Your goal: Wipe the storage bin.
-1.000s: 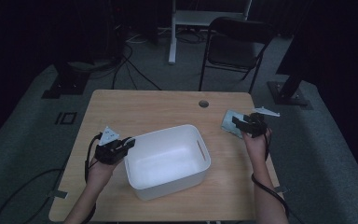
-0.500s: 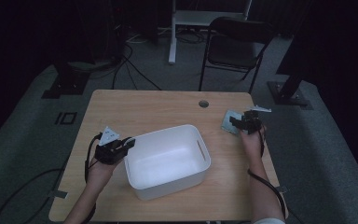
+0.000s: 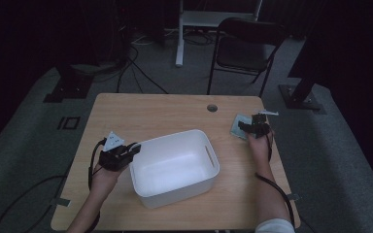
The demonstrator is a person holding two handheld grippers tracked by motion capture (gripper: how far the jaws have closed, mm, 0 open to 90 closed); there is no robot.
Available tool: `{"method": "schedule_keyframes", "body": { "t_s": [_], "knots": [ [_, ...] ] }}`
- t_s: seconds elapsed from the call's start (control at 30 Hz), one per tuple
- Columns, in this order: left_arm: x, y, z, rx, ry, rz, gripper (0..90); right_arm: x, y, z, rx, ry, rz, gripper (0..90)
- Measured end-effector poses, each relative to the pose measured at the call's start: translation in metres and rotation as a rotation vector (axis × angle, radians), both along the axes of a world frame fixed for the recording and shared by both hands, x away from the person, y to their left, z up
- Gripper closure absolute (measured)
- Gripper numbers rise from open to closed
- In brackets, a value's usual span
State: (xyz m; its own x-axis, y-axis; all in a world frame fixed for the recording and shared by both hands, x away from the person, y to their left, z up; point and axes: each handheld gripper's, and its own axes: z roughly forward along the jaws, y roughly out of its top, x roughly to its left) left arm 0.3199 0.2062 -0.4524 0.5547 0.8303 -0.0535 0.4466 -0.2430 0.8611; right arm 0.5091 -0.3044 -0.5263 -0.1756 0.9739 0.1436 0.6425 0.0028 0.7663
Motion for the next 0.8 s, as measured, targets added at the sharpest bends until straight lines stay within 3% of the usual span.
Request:
{"method": "schedule_keyframes", "body": {
  "t_s": [0.17, 0.3, 0.43, 0.53, 0.6, 0.8],
  "knots": [
    [0.000, 0.000, 0.000, -0.002, 0.000, -0.001, 78.4, 0.005, 0.001, -0.008, -0.004, 0.022, -0.016, 24.5],
    [0.000, 0.000, 0.000, -0.001, 0.000, -0.001, 78.4, 0.007, 0.006, -0.017, -0.063, 0.056, -0.032, 23.0],
    [0.000, 0.000, 0.000, 0.000, -0.001, -0.002, 78.4, 0.006, 0.011, -0.018, -0.101, 0.048, -0.043, 22.9],
    [0.000, 0.000, 0.000, -0.001, -0.001, -0.001, 78.4, 0.005, 0.016, -0.020, -0.161, 0.041, -0.038, 23.1],
    [0.000, 0.000, 0.000, -0.002, -0.001, 0.000, 78.4, 0.005, 0.016, -0.019, -0.164, 0.049, -0.034, 23.3],
    [0.000, 0.000, 0.000, -0.003, -0.001, 0.000, 78.3, 0.002, 0.014, -0.018, -0.172, 0.032, 0.010, 37.1]
  ]
}}
